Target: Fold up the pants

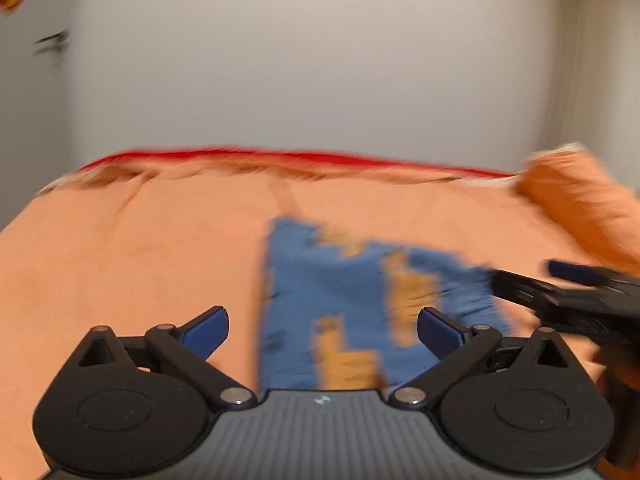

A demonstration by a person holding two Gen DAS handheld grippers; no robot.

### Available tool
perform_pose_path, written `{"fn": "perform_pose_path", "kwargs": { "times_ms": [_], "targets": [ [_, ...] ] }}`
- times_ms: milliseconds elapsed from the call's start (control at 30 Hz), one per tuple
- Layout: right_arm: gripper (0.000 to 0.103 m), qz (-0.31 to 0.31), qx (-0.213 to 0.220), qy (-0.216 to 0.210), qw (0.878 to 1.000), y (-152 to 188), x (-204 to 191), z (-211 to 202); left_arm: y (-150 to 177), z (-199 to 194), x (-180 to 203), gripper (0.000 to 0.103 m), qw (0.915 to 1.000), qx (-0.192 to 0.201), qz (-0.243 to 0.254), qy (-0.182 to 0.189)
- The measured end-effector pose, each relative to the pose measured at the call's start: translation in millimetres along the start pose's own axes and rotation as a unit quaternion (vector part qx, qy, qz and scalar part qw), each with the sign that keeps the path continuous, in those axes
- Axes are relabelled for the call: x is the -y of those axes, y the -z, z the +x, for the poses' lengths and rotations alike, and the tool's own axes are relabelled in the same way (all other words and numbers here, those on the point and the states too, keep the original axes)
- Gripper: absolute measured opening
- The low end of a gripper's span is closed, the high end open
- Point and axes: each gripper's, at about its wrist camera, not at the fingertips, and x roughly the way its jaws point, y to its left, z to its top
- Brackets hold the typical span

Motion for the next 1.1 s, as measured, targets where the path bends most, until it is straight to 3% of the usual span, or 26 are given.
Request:
{"fn": "perform_pose_path", "kwargs": {
  "times_ms": [100, 167, 267, 367, 467, 633, 800, 900, 967, 1100],
  "targets": [
    [0.102, -0.106, -0.017, 0.021, 0.994, 17.7, -33.4, 7.7, 14.9, 17.9, -13.0, 0.103, 0.9984, -0.044, -0.013, -0.032],
    [0.102, -0.151, -0.025, 0.062, 0.986, 29.9, -38.8, 10.9, 26.9, 20.7, -21.5, 0.103, 0.9972, -0.057, -0.02, -0.045],
    [0.102, -0.129, -0.037, 0.105, 0.985, 34.6, -20.6, 5.0, 32.1, 15.7, -29.4, 0.103, 0.9976, -0.053, -0.023, -0.038],
    [0.102, -0.068, -0.037, 0.084, 0.993, 34.8, 2.6, -8.2, 35.5, 12.2, -29.5, 0.103, 0.9973, -0.055, -0.022, -0.042],
    [0.102, -0.059, -0.027, 0.073, 0.995, 28.4, 6.0, -17.0, 29.0, -0.2, -32.2, 0.103, 0.9974, -0.039, -0.035, -0.049],
    [0.102, -0.128, 0.017, 0.088, 0.988, -1.0, -24.6, 7.2, -12.0, 2.0, -31.9, 0.103, 0.9974, 0.029, -0.042, -0.05],
    [0.102, -0.195, 0.061, 0.076, 0.976, -13.4, -57.5, 59.8, -47.9, 68.8, -20.5, 0.103, 0.9947, 0.053, 0.009, -0.088],
    [0.102, -0.254, 0.023, 0.068, 0.964, -3.3, -64.4, 91.9, -45.8, 113.2, -17.7, 0.103, 0.9913, 0.02, 0.042, -0.123],
    [0.102, -0.262, 0.02, 0.081, 0.961, 1.9, -52.9, 96.7, -38.2, 128.3, -20.8, 0.103, 0.9902, 0.016, 0.045, -0.131],
    [0.102, -0.178, -0.009, 0.076, 0.981, -2.9, -2.0, 89.1, -39.3, 132.7, -28.3, 0.103, 0.9905, 0.013, 0.015, -0.136]
  ]
}}
